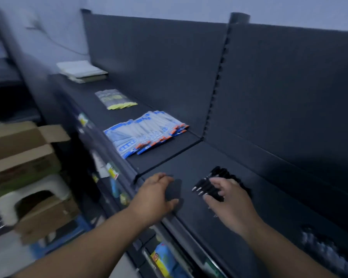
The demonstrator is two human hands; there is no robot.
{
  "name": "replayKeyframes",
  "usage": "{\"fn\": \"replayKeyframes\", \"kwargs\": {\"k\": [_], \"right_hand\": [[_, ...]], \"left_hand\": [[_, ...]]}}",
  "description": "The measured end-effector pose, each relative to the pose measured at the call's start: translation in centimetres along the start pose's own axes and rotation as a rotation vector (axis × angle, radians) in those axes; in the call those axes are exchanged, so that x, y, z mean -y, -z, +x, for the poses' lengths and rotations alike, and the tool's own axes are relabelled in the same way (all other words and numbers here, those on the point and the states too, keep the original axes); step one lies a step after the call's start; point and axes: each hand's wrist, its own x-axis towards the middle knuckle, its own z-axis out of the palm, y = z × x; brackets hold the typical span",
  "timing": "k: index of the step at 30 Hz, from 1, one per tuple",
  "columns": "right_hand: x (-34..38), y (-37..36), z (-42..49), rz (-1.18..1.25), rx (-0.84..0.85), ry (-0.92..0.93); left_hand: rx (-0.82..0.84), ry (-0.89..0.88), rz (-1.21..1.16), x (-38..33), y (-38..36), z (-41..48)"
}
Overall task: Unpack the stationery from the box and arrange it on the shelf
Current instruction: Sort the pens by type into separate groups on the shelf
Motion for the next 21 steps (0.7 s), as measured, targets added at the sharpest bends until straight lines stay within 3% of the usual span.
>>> {"fn": "replayKeyframes", "kwargs": {"k": [7, 10, 14, 21], "right_hand": [[5.1, -7.8, -2.4, -0.031, 0.133, 0.422], [6.9, -11.6, -4.1, -0.181, 0.267, 0.531], [9.3, -16.4, -5.1, -0.42, 0.448, 0.55], [16.6, -26.2, -3.8, -0.576, 0.594, 0.501]], "left_hand": [[-0.096, 0.36, 0.16, 5.1, 1.1, -11.3], [-0.095, 0.5, 0.187, 8.1, 2.1, -16.0], [-0.09, 0.659, 0.179, 12.6, 3.6, -21.3], [-0.095, 0.834, 0.155, 23.3, 8.7, -27.8]]}}
